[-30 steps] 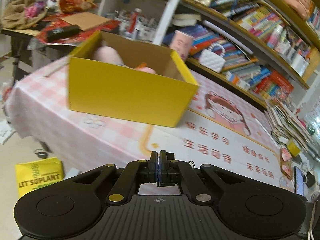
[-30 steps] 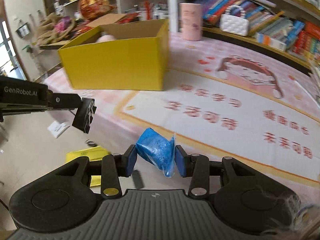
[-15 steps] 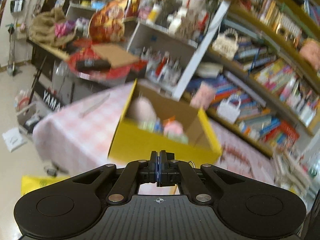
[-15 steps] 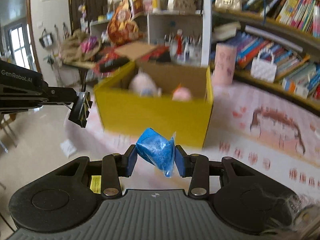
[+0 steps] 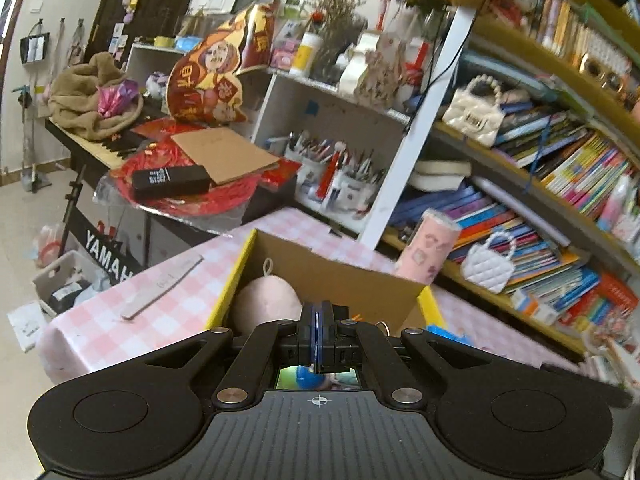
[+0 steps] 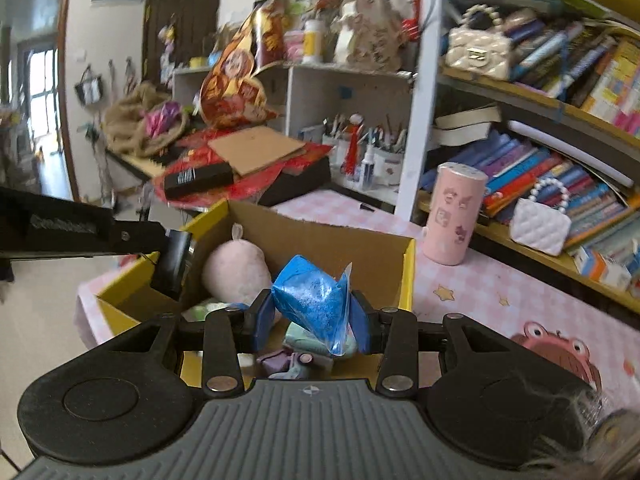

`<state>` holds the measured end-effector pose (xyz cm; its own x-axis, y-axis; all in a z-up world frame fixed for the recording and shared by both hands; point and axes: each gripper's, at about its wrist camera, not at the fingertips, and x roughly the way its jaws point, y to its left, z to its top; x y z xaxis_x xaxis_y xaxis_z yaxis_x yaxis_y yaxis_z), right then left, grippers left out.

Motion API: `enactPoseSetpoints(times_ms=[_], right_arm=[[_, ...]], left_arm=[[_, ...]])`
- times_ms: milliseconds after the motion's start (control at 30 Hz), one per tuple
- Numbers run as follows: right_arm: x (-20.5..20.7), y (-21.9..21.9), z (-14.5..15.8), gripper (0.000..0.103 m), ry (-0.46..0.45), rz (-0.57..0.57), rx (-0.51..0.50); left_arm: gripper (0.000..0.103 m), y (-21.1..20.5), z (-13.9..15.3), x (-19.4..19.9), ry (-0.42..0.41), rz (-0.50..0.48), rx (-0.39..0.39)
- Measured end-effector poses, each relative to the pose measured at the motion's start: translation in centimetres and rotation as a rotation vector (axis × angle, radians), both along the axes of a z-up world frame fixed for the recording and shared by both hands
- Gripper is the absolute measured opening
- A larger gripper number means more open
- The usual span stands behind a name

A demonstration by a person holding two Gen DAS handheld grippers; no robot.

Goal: Organize objects

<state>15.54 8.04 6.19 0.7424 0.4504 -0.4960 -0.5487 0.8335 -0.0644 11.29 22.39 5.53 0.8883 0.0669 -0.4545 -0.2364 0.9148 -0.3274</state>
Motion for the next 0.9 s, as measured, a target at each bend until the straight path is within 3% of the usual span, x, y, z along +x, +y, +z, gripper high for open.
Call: enactPoseSetpoints(times_ms=[467, 667, 900], right_arm=[[6.2, 2.0, -4.5, 0.038, 0.130, 0.140, -0.176], [7.0, 1.9, -5.0, 0.038, 0.180, 0.171, -0.191], [7.1, 1.9, -5.0, 0.039, 0.177, 0.169, -0.197]], left_arm=[[0.000, -1.9, -3.7, 5.2, 0.130, 0.016, 0.063], [0.000, -2.6, -3.6, 6.1, 0.137, 0.003, 0.087], [0.002, -3.2, -4.2, 6.6, 0.146, -0.039, 0.100]])
